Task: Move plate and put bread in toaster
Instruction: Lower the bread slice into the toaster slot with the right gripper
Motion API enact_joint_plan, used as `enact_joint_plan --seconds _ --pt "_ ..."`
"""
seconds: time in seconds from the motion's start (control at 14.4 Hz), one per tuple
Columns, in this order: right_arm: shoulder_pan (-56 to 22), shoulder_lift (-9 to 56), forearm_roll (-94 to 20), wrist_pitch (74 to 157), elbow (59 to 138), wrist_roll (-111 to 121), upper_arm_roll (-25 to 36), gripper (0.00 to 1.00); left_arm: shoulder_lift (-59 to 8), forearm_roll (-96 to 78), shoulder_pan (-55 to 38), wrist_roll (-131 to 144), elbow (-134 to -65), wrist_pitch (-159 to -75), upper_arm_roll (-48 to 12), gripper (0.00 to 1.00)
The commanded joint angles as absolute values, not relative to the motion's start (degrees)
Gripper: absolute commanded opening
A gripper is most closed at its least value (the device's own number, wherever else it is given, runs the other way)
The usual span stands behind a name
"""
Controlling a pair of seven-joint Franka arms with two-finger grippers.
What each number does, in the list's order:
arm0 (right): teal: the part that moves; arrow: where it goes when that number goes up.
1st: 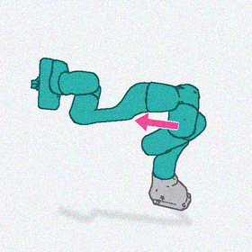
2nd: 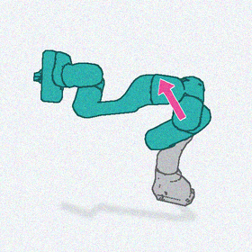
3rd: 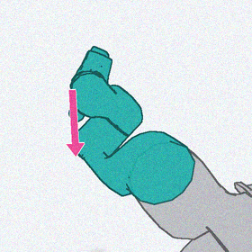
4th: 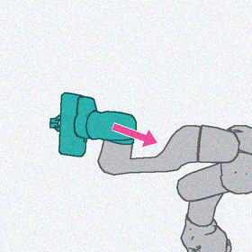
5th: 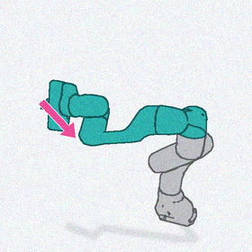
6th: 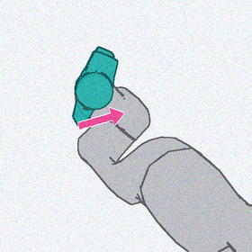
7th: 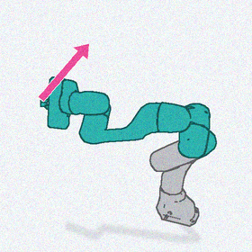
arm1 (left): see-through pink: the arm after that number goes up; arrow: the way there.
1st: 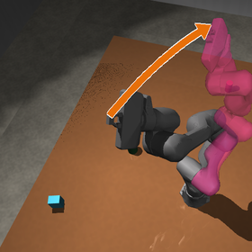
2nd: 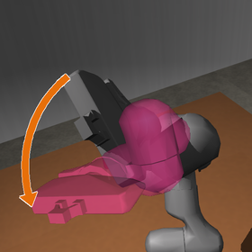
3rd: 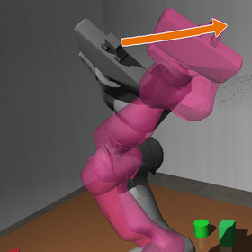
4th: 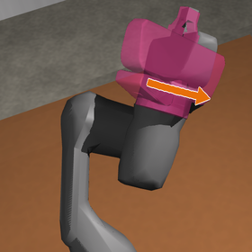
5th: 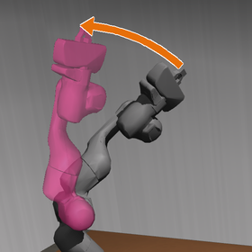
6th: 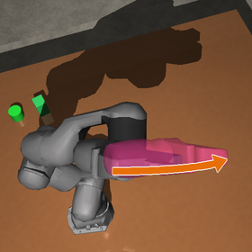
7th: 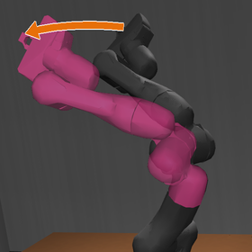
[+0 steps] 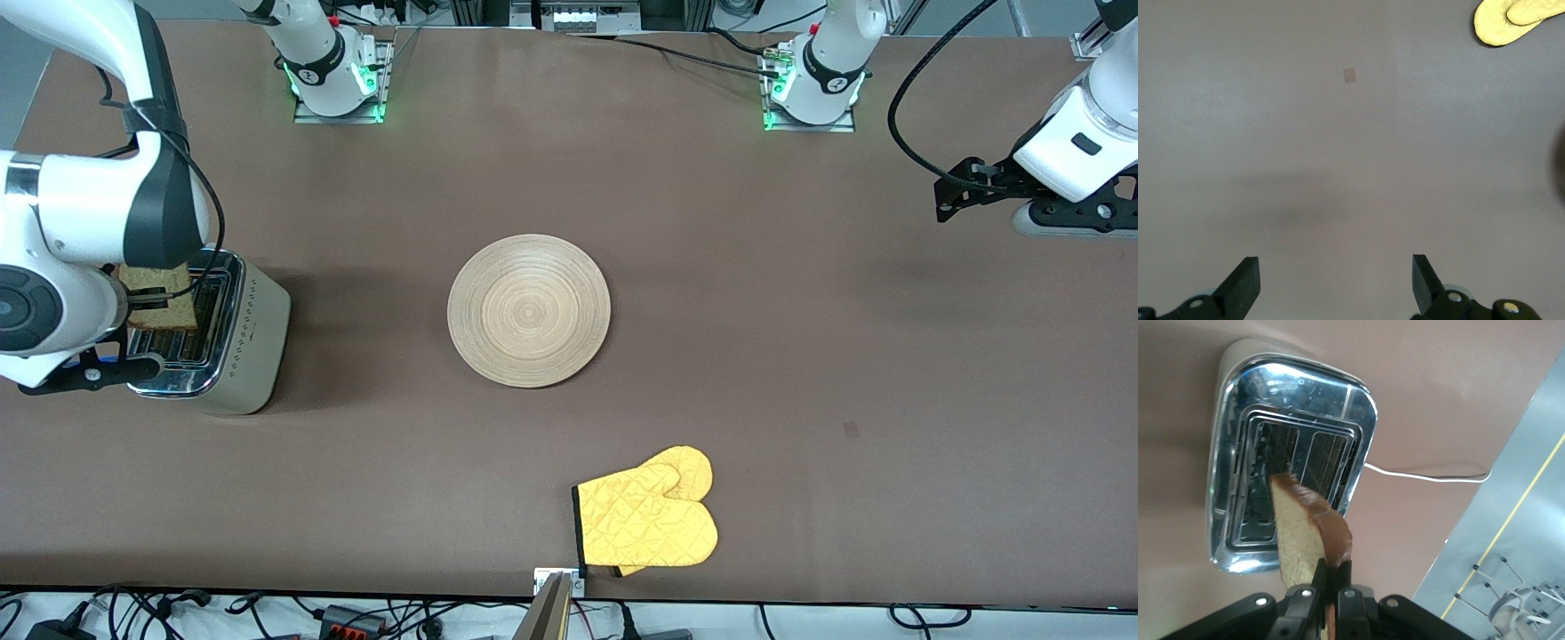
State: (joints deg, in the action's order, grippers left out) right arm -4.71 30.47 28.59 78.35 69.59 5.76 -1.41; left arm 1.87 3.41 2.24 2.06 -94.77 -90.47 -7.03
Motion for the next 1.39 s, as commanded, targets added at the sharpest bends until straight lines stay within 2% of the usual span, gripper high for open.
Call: enact_joint_plan --seconds 0.0,0.76,1.11,1.18,1.25,1.32 --pt "-4.57 32.69 29.88 78.49 67.59 6.42 -1.41 0.0 1.58 3.16 2.11 2.72 -93.6 -89.21 -7.21 1.0" --pt "-5.1 37.79 29.53 83.58 64.25 3.16 -1.58 0.0 1.58 3.25 2.37 2.64 -92.56 -90.0 -7.21 1.0" --pt "-4.84 37.88 27.52 84.64 64.25 3.16 -1.67 0.0 1.49 3.25 2.29 2.64 -91.85 -89.65 -7.29 1.0" --pt "-4.66 37.88 26.55 84.38 64.25 3.25 -1.76 0.09 1.49 3.25 2.11 2.64 -91.93 -89.56 -7.29 1.0" --pt "-4.83 37.71 26.02 84.2 64.25 3.25 -1.67 0.28 1.49 3.25 2.11 2.64 -91.93 -89.56 -7.29 1.0" --pt "-5.01 37.62 26.02 84.11 64.25 3.25 -1.67 0.28 1.41 3.25 2.11 2.64 -91.93 -89.65 -7.29 1.0"
